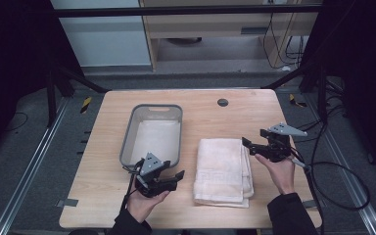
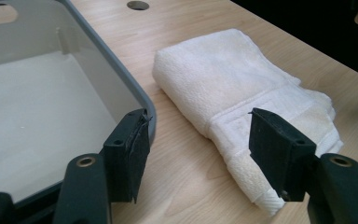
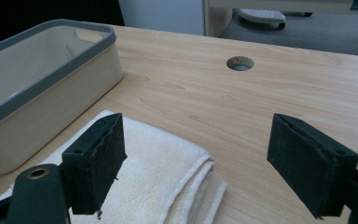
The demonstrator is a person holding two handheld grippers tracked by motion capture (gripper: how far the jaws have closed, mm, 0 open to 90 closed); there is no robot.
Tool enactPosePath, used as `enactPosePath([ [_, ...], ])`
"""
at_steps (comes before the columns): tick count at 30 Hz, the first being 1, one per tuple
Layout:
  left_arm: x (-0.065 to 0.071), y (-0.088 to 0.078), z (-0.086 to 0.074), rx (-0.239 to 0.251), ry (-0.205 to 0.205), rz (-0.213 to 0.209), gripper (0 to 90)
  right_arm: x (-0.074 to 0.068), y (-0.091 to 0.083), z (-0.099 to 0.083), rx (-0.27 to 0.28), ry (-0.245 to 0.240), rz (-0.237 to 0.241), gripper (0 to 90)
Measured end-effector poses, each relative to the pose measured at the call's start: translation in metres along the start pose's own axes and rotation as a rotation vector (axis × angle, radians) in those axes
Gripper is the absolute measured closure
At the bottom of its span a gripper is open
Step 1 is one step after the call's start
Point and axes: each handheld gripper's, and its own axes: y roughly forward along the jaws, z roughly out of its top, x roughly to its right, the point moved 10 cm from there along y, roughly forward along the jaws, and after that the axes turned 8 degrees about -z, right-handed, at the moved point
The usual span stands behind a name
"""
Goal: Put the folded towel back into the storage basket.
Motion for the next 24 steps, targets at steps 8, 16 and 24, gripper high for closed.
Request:
enactPosePath([
  [8,0.015,0.019,-0.006,-0.036,0.021,-0.030,38.5,-0.004,0.009,-0.007,-0.029,-0.016,0.005,19.0],
  [16,0.024,0.038,-0.016,-0.079,0.023,-0.044,39.6,-0.007,0.014,-0.013,-0.057,-0.025,0.011,18.9],
  [24,0.027,0.049,-0.024,-0.109,0.021,-0.050,40.3,-0.013,0.023,-0.022,-0.098,-0.042,0.026,20.9],
])
